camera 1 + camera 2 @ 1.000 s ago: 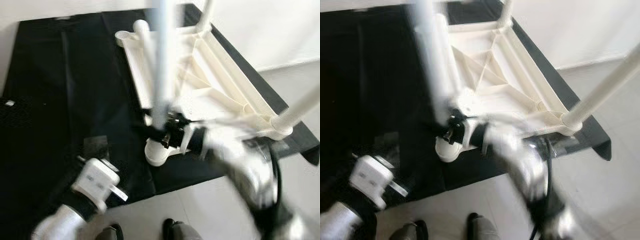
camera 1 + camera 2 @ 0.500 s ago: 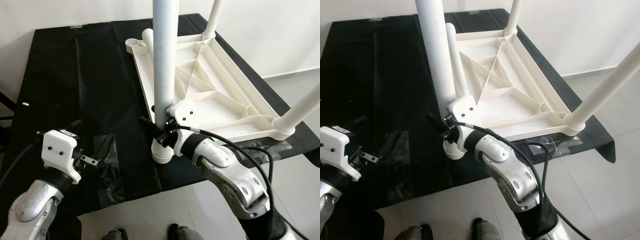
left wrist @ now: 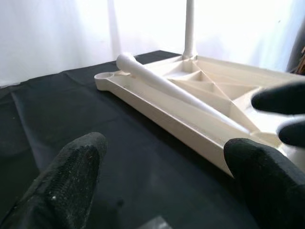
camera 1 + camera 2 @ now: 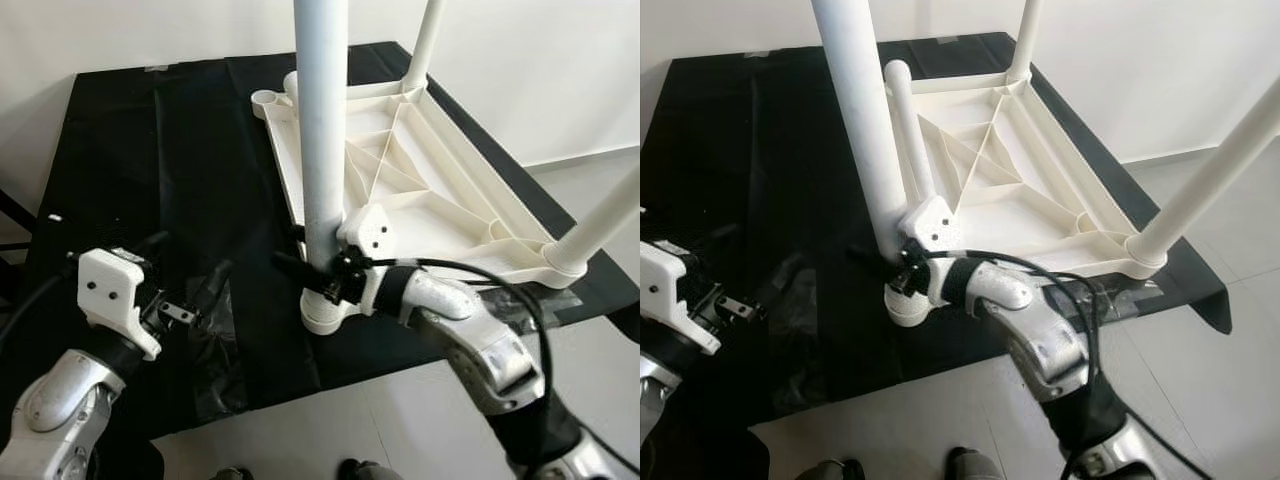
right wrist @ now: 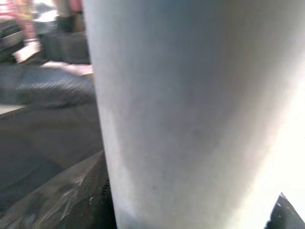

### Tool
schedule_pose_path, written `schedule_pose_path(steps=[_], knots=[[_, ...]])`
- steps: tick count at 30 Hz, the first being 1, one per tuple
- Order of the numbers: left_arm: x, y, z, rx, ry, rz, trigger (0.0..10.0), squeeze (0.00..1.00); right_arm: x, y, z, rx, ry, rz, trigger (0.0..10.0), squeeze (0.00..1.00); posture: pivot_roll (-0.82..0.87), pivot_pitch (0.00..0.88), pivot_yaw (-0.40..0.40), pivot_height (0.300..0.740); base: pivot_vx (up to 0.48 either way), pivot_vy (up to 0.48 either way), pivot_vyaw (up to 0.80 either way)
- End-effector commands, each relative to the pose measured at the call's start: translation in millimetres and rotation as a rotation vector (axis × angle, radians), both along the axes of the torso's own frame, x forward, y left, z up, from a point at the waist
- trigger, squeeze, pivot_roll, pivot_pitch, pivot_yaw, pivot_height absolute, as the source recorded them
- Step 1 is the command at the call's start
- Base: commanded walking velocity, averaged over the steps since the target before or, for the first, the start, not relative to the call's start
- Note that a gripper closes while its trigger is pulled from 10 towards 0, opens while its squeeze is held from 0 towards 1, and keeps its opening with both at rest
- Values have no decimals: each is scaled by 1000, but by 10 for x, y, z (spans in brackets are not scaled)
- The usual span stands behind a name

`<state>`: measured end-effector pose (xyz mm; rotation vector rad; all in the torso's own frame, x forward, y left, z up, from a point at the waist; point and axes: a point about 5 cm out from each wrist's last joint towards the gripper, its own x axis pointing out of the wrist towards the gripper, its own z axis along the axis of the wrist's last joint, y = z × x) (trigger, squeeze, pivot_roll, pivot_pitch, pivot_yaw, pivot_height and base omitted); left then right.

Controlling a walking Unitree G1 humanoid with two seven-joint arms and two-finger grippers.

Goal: Building children table

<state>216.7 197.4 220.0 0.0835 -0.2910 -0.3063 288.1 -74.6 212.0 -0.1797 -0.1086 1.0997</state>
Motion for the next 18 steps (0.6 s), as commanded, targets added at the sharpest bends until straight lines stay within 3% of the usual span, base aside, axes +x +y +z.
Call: schedule_pose_path(steps=[1, 5, 11, 15, 18], knots=[[-13, 33, 12, 5, 15, -11, 10000, 0, -3, -47, -141, -36, 64, 34, 10000, 0, -100, 159, -26, 740, 0, 0, 0], [-24, 5, 59, -14, 15, -67, 10000, 0, 109, -211, -150, -22, 97, 94, 10000, 0, -95, 162, -28, 740, 0, 0, 0], [-56, -24, 57, -35, 32, -104, 10000, 0, 109, -311, -215, -35, 138, 198, 10000, 0, -91, 169, -21, 740, 0, 0, 0], [-65, -31, 63, -51, 39, -120, 10000, 0, 139, -320, -275, -87, 133, 192, 10000, 0, -88, 170, -23, 740, 0, 0, 0], [-70, -29, 106, -91, 36, -146, 10000, 0, 248, -298, -328, -157, 115, 91, 10000, 0, -87, 172, -23, 740, 0, 0, 0]])
